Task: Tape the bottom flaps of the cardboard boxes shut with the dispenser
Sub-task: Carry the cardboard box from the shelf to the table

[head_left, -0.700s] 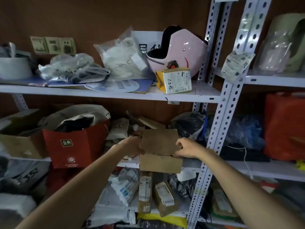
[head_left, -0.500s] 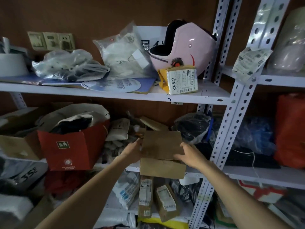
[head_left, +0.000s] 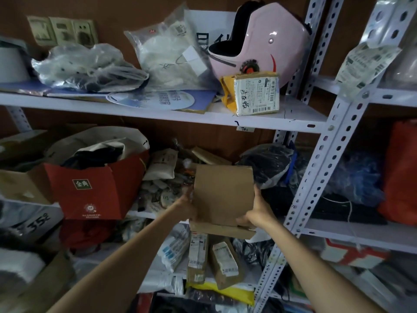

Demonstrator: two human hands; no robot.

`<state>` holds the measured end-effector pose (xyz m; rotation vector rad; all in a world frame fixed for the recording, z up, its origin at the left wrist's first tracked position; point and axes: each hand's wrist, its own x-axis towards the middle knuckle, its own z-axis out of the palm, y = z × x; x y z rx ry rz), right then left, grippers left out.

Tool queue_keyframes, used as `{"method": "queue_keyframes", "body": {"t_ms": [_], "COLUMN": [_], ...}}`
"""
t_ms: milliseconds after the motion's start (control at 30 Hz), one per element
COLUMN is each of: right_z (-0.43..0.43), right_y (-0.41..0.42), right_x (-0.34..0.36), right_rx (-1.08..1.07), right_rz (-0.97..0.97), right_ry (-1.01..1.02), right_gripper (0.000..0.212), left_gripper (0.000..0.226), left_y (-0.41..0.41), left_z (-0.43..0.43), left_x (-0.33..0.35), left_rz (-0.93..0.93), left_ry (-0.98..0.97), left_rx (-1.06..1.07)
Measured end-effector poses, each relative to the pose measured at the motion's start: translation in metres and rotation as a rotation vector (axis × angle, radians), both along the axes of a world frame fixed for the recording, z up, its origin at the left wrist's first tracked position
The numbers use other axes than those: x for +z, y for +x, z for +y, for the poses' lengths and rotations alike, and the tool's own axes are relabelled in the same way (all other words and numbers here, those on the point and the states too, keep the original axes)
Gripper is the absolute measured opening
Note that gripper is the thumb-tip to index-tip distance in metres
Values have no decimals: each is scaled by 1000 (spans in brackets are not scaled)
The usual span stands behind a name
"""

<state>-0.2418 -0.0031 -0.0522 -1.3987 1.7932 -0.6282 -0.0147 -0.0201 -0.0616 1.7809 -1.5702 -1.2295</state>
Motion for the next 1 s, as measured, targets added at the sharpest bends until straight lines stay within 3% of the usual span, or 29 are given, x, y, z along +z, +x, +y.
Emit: {"method": "queue_keyframes", "body": {"t_ms": [133, 367, 533, 733, 1000], "right_z": [12, 32, 42, 87, 191], "right_y": [-2, 5, 18, 34, 53], "right_x": [-6, -6, -14, -26, -26], "right_rx": [10, -19, -108, -350, -699], "right_rz": [-83, -269, -438, -448, -381], "right_ry": [-108, -327, -418, -568, -728], "right_gripper": [134, 118, 113, 114, 105], "left_gripper": [93, 109, 110, 103, 94], "left_y": [1, 17, 30, 28, -28], "left_z": [17, 27, 20, 7, 35], "left_x": [-11, -7, -10, -31, -21], "left_rz": [231, 273, 491, 674, 676], "left_ry": [-109, -221, -200, -174, -101], "left_rx": [45, -49, -128, -355, -708]}}
